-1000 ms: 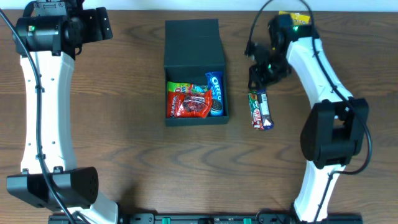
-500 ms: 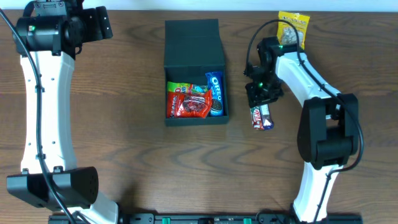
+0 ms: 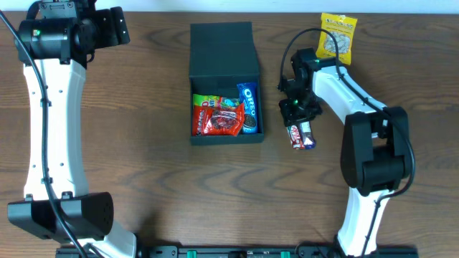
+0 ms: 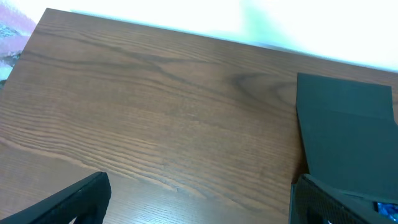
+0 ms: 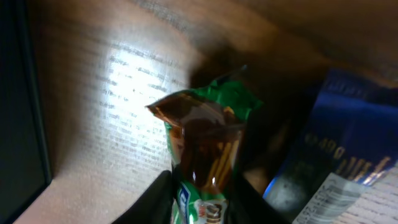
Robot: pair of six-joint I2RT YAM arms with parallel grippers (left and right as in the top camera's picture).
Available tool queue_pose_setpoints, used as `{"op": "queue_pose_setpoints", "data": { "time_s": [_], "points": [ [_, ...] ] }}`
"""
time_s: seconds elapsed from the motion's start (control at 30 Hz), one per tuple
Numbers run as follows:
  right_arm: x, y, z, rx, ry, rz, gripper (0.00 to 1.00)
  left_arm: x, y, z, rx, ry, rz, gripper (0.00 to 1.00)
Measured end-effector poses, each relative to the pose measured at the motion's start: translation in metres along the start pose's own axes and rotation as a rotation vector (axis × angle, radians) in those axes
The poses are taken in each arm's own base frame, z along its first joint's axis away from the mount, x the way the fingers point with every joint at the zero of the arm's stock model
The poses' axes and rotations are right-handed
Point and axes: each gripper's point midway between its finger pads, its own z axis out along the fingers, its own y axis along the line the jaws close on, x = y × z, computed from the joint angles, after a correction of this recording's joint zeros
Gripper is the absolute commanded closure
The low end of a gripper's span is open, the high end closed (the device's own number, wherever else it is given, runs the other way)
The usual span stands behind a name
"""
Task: Pack container
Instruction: 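Grasp the green-wrapped chocolate bar with the right gripper, then carry the chocolate bar into the box's back left and release it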
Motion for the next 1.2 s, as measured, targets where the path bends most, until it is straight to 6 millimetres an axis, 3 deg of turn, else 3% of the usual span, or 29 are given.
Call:
{"op": "queue_pose_setpoints", "data": {
  "time_s": [0.4,0.5,0.6,0.63,0.7,0.83,0.93,1.0,1.1,1.2],
  "points": [
    [-0.023,0.001,-0.008,0.021,-0.080,-0.019,0.87,0.000,0.000,0.000,0.000,-0.001,0.000,0.05],
    [-0.052,0.001,-0.034,0.034,-0.174,-0.029,0.88,-0.001,0.000,0.000,0.000,-0.003,0.000,0.05],
    [-0.092,0.004,-0.080,0.056,-0.325,-0.061,0.89,-0.001,0.000,0.000,0.000,-0.004,0.000,0.05],
    [-0.107,0.010,-0.103,0.067,-0.386,-0.093,0.89,-0.001,0.000,0.000,0.000,-0.004,0.000,0.05],
    [-0.120,0.023,-0.126,0.081,-0.444,-0.163,0.90,-0.001,0.000,0.000,0.000,-0.004,0.005,0.05],
    [-0.137,0.075,-0.152,0.102,-0.527,-0.373,0.90,-0.004,0.000,-0.005,0.001,-0.021,0.037,0.05],
    [-0.134,0.130,-0.146,0.120,-0.532,-0.567,0.91,-0.013,0.001,-0.018,0.004,-0.066,0.065,0.05],
    [-0.133,0.153,-0.144,0.140,-0.543,-0.646,0.91,-0.017,0.001,-0.025,0.005,-0.092,0.075,0.05],
    [-0.132,0.176,-0.135,0.155,-0.541,-0.723,0.93,-0.025,0.001,-0.035,0.007,-0.132,0.086,0.05],
    [-0.132,0.182,-0.116,0.159,-0.507,-0.757,0.94,-0.032,0.001,-0.045,0.009,-0.170,0.092,0.05]
  ]
}}
